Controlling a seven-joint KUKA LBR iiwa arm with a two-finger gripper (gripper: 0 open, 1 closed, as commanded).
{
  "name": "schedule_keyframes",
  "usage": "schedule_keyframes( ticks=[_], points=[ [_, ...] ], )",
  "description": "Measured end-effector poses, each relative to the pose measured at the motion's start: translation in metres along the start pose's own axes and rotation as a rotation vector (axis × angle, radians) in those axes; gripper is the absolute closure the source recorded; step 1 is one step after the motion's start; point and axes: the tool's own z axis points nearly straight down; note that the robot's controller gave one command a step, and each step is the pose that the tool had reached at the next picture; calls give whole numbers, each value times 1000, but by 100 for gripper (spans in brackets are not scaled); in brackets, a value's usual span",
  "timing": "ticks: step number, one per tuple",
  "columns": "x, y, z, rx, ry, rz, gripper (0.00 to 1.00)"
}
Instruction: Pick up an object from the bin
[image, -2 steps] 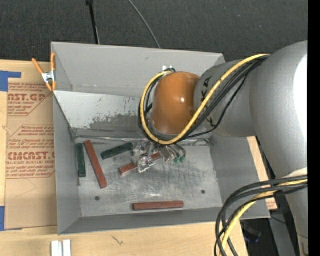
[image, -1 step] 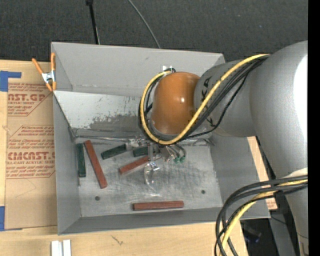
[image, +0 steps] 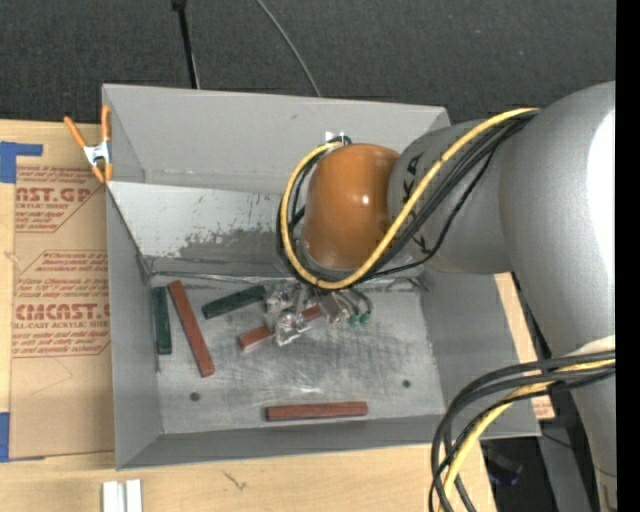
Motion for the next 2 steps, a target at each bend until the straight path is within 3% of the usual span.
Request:
schedule_keyframes(
  ticks=[1, 2],
  points=[
    [0, 0, 0, 0, 0, 0, 0],
    [0, 0, 0, 0, 0, 0, 100]
  ],
)
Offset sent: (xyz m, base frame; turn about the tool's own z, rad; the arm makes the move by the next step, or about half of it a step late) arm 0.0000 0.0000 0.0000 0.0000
